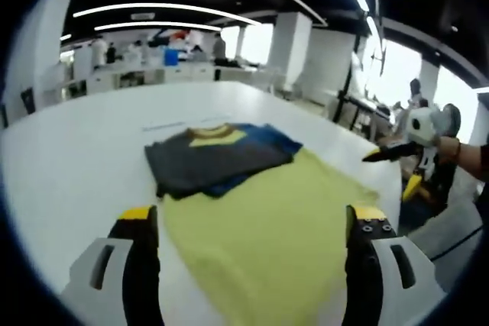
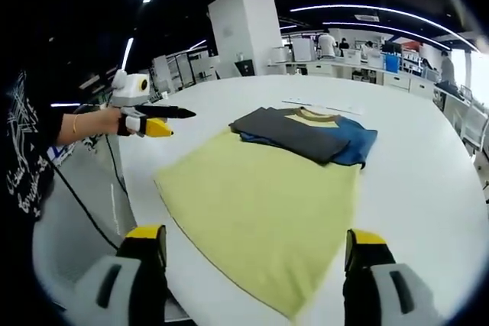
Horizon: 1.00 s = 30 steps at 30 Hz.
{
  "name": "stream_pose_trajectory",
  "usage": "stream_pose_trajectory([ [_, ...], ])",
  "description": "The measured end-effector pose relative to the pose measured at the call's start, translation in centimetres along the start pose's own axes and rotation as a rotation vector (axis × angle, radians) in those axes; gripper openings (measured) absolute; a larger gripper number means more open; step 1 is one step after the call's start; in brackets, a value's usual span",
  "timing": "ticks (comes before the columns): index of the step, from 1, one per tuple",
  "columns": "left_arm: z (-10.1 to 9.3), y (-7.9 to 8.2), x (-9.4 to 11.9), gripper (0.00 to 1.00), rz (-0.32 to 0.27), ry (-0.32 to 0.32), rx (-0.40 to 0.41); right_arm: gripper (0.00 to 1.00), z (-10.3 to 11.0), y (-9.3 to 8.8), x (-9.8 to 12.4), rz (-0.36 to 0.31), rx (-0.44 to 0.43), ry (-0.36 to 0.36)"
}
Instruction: Fold the garment on the visible template until the final outline fits inside the template.
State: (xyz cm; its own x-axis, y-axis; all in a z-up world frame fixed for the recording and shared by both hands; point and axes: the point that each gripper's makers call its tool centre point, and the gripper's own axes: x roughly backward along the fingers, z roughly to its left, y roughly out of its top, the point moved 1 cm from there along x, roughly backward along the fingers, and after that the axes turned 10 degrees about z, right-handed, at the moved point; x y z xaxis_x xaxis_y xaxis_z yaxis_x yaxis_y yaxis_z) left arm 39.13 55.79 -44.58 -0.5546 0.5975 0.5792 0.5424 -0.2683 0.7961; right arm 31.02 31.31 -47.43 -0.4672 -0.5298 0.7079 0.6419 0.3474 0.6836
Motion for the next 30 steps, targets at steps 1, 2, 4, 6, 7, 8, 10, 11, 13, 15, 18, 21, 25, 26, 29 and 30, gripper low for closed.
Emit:
stream_pose_trajectory([
  [1, 0.0, -0.3, 0.2, 0.97, 0.002, 0.000, 0.003, 0.97, 0.0, -0.1, 0.0, -0.002, -0.002, -0.002],
  [2, 0.0, -0.7, 0.4, 0.97, 0.008, 0.001, 0.010, 0.97, -0.1, -0.2, -0.1, -0.003, -0.007, -0.003],
  [4, 0.1, -1.5, 0.7, 0.95, 0.029, 0.004, 0.017, 0.96, -0.3, -0.3, -0.3, 0.001, -0.013, -0.009],
  [6, -0.3, -1.9, 1.3, 0.94, 0.034, 0.004, 0.019, 0.94, -0.6, -0.6, -0.5, 0.007, -0.018, -0.017],
  [7, 0.0, -2.2, 1.6, 0.94, 0.036, 0.004, 0.021, 0.93, -0.7, -0.7, -0.5, 0.006, -0.021, -0.023],
  [8, 0.2, -2.7, 1.8, 0.93, 0.046, 0.009, 0.022, 0.92, -0.9, -0.8, -0.6, 0.008, -0.025, -0.027],
  [10, 0.8, -3.8, 2.1, 0.91, 0.081, 0.035, 0.037, 0.90, -1.0, -1.1, -0.7, 0.010, -0.040, -0.032],
  [11, 0.8, -4.0, 2.3, 0.91, 0.083, 0.043, 0.046, 0.88, -1.1, -1.3, -0.8, 0.012, -0.050, -0.037],
  [13, 0.9, -4.4, 2.5, 0.90, 0.075, 0.036, 0.072, 0.86, -1.1, -1.8, -1.1, 0.021, -0.056, -0.037],
  [15, 1.0, -5.1, 2.6, 0.86, 0.082, 0.044, 0.092, 0.85, -1.2, -2.3, -1.4, 0.032, -0.065, -0.049],
  [18, 1.2, -5.9, 2.5, 0.82, 0.099, 0.067, 0.090, 0.82, -1.1, -2.9, -1.6, 0.042, -0.078, -0.059],
  [21, 1.5, -6.9, 2.2, 0.77, 0.114, 0.078, 0.090, 0.80, -1.1, -3.4, -1.8, 0.055, -0.072, -0.086],
  [25, 1.2, -7.6, 2.2, 0.73, 0.143, 0.090, 0.064, 0.77, -1.4, -4.5, -1.8, 0.082, -0.066, -0.106],
  [26, 1.1, -7.6, 2.2, 0.72, 0.145, 0.091, 0.070, 0.76, -1.5, -4.7, -1.8, 0.084, -0.082, -0.112],
  [29, 1.4, -8.2, 2.2, 0.67, 0.151, 0.088, 0.101, 0.72, -1.8, -5.2, -1.7, 0.095, -0.115, -0.127],
  [30, 1.4, -8.4, 2.2, 0.66, 0.159, 0.089, 0.108, 0.71, -2.0, -5.5, -1.8, 0.096, -0.122, -0.134],
])
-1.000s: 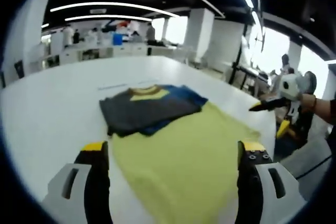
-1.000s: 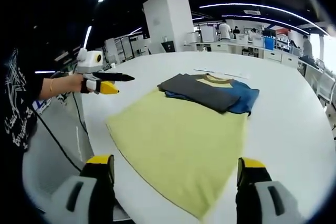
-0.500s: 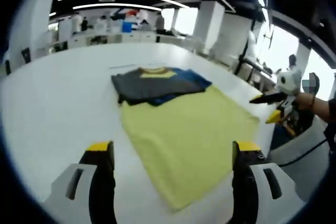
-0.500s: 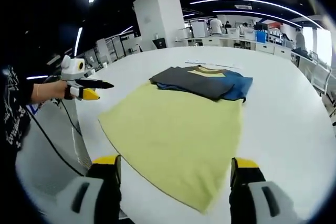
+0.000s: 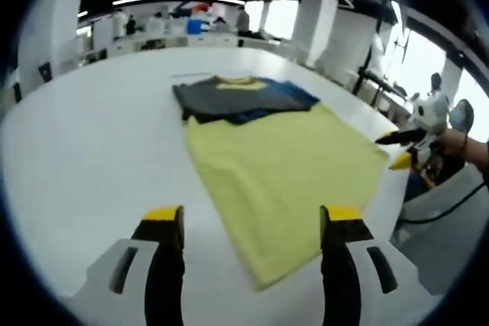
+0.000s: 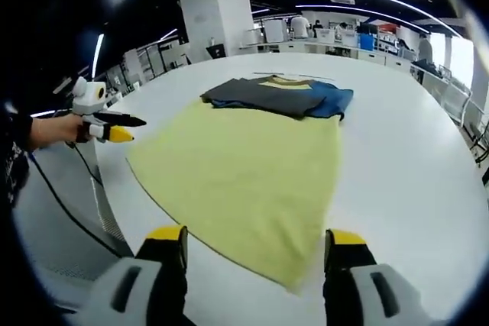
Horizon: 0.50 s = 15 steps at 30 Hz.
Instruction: Fold the garment on the visible template until the final outline fits inside the template.
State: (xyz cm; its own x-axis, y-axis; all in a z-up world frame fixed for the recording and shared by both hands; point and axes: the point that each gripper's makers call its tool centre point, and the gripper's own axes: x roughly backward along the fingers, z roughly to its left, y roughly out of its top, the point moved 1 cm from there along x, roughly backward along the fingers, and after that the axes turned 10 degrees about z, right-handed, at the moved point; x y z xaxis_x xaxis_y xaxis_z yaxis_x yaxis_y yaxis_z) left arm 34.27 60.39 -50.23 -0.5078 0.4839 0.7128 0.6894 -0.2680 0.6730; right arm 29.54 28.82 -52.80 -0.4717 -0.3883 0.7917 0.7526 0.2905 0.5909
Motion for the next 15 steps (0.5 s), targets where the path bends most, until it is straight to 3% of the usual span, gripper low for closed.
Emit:
stream_pose_trajectory([
  [7, 0.3, -1.4, 0.1, 0.55, 0.057, 0.025, 0.022, 0.57, -0.9, -0.4, 0.1, 0.000, -0.064, -0.043],
  [8, 0.4, -1.9, 0.2, 0.52, 0.085, 0.038, 0.042, 0.54, -1.2, -0.3, 0.2, -0.004, -0.047, -0.057],
  [15, -0.4, -2.7, 0.0, 0.45, 0.117, 0.031, 0.045, 0.45, -1.6, -0.9, 0.7, 0.023, -0.050, -0.086],
])
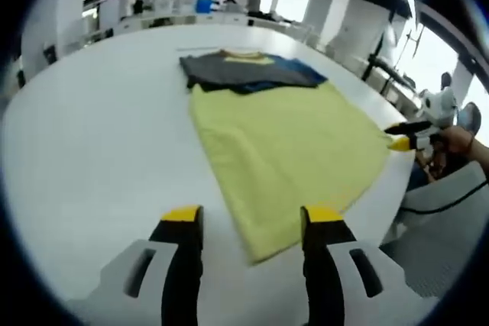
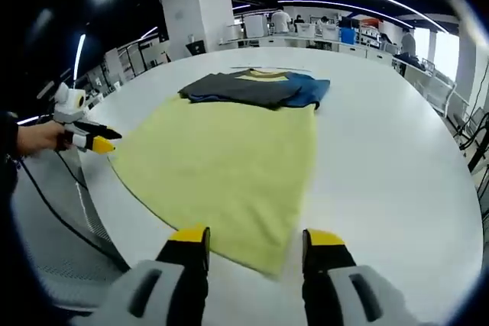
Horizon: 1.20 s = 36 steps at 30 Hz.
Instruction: Fold the garment on the visible template until the final outline fits inside the template.
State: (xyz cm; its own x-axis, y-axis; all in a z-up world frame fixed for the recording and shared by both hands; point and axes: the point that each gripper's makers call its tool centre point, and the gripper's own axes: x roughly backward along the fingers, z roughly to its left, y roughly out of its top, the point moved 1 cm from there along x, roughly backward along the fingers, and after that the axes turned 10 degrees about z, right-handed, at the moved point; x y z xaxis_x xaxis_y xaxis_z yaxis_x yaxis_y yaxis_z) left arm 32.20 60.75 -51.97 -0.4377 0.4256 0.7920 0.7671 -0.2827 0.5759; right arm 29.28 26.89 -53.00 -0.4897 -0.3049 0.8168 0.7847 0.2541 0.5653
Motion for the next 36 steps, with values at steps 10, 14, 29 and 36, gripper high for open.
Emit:
stream_pose_trajectory([
  [10, 0.6, -1.4, 0.5, 0.26, 0.076, 0.051, 0.051, 0.30, -0.3, -0.5, 0.1, 0.010, 0.021, -0.031],
  [14, 0.1, -1.9, 0.3, 0.19, 0.099, 0.035, 0.046, 0.25, -0.4, -0.7, 0.1, 0.016, 0.021, -0.041],
  [29, 0.1, -2.6, 0.6, 0.01, 0.127, 0.037, 0.157, 0.04, -0.5, -0.7, 0.0, 0.040, -0.014, -0.050],
  [36, 0.0, -2.7, 0.5, 0.01, 0.135, 0.040, 0.174, 0.00, -0.9, -0.9, 0.0, 0.041, -0.043, -0.036],
])
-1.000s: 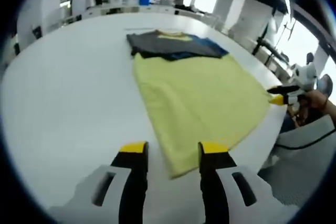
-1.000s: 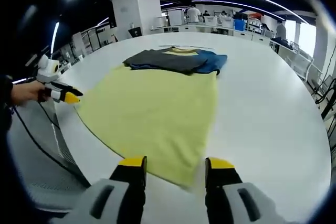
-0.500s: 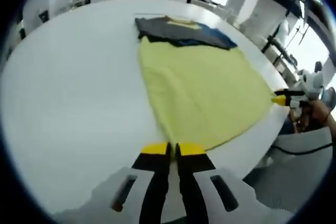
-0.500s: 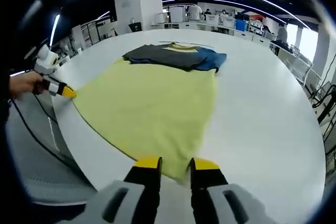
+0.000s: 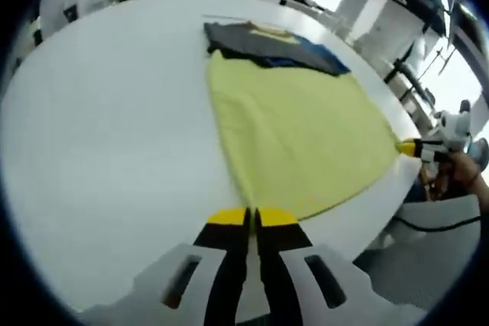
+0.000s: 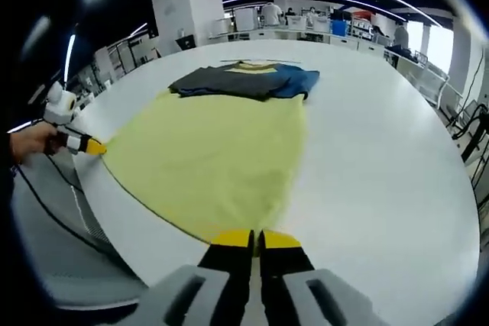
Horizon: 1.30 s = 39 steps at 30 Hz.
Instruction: Fold the garment on the visible template until the final outline fits inside the template.
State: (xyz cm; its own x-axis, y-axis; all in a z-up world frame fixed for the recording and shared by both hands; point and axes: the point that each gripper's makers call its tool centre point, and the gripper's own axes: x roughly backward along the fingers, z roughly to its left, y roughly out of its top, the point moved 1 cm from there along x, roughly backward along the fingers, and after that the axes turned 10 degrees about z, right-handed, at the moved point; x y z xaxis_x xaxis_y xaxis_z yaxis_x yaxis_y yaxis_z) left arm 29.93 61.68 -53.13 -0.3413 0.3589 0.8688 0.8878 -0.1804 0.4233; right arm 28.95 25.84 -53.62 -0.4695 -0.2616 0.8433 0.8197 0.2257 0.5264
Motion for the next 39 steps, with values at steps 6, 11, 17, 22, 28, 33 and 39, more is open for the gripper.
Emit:
stream_pose_trajectory([
  [6, -0.3, 0.0, 0.4, 0.00, 0.004, 0.033, -0.111, 0.00, 0.1, -0.1, 0.0, 0.001, -0.003, 0.004],
  [11, -0.4, -0.1, 0.8, 0.00, 0.006, 0.042, -0.133, 0.00, 0.2, -0.3, 0.2, 0.012, 0.012, 0.011],
  [17, -0.5, -0.6, 1.4, 0.00, 0.006, 0.023, -0.117, 0.00, 0.5, -0.8, 0.5, 0.019, 0.014, 0.018],
  [22, -1.0, -1.2, 1.5, 0.00, 0.018, 0.006, -0.117, 0.00, 0.7, -1.0, 1.3, -0.003, -0.017, -0.003],
  [28, -1.0, -2.1, 1.5, 0.00, 0.044, 0.006, -0.143, 0.00, 1.2, -1.8, 1.4, 0.019, -0.014, 0.009],
  [33, -1.4, -2.6, 1.8, 0.00, 0.063, -0.003, -0.143, 0.00, 1.5, -2.1, 1.8, 0.022, -0.017, 0.009],
  [39, -1.2, -2.7, 2.0, 0.00, 0.063, -0.004, -0.117, 0.00, 1.8, -2.4, 2.1, 0.018, -0.022, 0.010],
])
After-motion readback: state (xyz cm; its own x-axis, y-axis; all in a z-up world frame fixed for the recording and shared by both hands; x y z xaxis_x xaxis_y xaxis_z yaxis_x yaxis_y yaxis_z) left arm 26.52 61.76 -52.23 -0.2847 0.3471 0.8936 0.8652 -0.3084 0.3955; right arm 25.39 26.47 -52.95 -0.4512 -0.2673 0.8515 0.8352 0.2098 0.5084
